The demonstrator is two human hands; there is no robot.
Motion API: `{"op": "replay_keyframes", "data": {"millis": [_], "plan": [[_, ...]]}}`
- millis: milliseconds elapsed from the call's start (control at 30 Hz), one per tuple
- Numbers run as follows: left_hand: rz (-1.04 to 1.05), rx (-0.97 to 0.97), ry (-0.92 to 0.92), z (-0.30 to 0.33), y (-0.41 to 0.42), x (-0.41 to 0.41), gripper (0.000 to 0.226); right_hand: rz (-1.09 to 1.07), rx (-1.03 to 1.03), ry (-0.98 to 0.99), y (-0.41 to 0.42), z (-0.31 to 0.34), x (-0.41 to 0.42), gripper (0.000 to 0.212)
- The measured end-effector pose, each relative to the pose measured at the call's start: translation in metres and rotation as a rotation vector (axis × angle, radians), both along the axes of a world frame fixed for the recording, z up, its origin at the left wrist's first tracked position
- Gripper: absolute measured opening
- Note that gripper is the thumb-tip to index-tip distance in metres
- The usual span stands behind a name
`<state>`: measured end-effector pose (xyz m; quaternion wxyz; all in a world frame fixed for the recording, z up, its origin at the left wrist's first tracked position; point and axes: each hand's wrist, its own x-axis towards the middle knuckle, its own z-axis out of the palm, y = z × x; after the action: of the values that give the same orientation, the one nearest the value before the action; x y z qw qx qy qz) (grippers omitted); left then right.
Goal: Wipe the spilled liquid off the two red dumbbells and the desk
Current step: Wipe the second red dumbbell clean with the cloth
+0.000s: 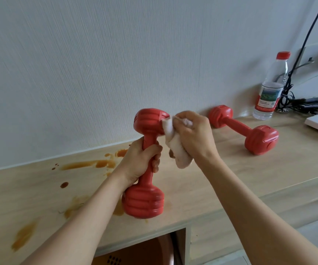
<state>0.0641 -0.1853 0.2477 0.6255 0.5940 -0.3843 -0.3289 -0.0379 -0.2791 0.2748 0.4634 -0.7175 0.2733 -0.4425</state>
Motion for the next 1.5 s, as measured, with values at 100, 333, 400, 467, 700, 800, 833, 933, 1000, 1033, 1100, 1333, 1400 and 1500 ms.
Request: {"op": "replay_keyframes", "data": {"millis": [100, 333, 400, 467, 700, 800, 833, 933, 1000, 1033, 1100, 1333, 1400, 1500], "plan": [[-0.023, 0.000, 0.002, 0.000, 0.001, 0.002, 0.008, 0.026, 0.085, 0.049, -0.006, -0.010, 0.002, 0.016], [-0.013, 0.000, 0.040, 0.002, 0.005, 0.003, 0.016, -0.072, -0.255, 0.027, 0.014, 0.005, 0.002, 0.006], [-0.010, 0.002, 0.025, 0.001, 0.004, 0.001, 0.022, -0.069, -0.328, 0.010, 0.019, 0.008, 0.002, 0.008], [-0.002, 0.002, 0.021, 0.001, 0.003, 0.000, 0.024, -0.052, -0.249, -0.013, 0.016, 0.006, 0.001, 0.014], [-0.028, 0.012, 0.041, -0.001, 0.002, 0.003, 0.018, -0.104, -0.327, 0.014, 0.007, 0.003, -0.004, 0.003], [-0.059, 0.050, -0.039, 0.000, 0.002, 0.001, 0.023, -0.122, -0.491, -0.004, 0.011, 0.006, -0.004, 0.005], [-0.058, 0.049, -0.040, 0.000, 0.002, 0.001, 0.023, -0.115, -0.478, -0.016, 0.010, 0.007, -0.003, 0.005], [-0.048, 0.034, 0.002, -0.001, 0.000, 0.002, 0.020, -0.085, -0.388, -0.045, 0.005, 0.002, -0.004, 0.004], [-0.050, 0.022, 0.042, -0.002, -0.001, 0.002, 0.017, -0.067, -0.346, -0.038, -0.001, -0.004, -0.004, 0.006], [-0.054, 0.013, 0.057, -0.002, 0.000, 0.003, 0.014, -0.064, -0.327, -0.025, -0.004, -0.007, -0.005, 0.007], [-0.066, 0.002, 0.065, -0.002, 0.000, 0.004, 0.009, -0.059, -0.282, -0.003, -0.009, -0.010, -0.007, 0.005], [-0.066, 0.031, 0.034, -0.001, 0.000, 0.002, 0.024, -0.026, -0.327, -0.065, 0.000, -0.006, -0.004, 0.014], [-0.082, 0.020, 0.048, -0.001, 0.000, 0.003, 0.017, -0.024, -0.273, -0.069, -0.003, -0.011, -0.004, 0.016], [-0.102, 0.016, 0.053, -0.002, 0.002, 0.005, 0.008, -0.005, -0.161, -0.049, -0.008, -0.019, -0.003, 0.022]]}}
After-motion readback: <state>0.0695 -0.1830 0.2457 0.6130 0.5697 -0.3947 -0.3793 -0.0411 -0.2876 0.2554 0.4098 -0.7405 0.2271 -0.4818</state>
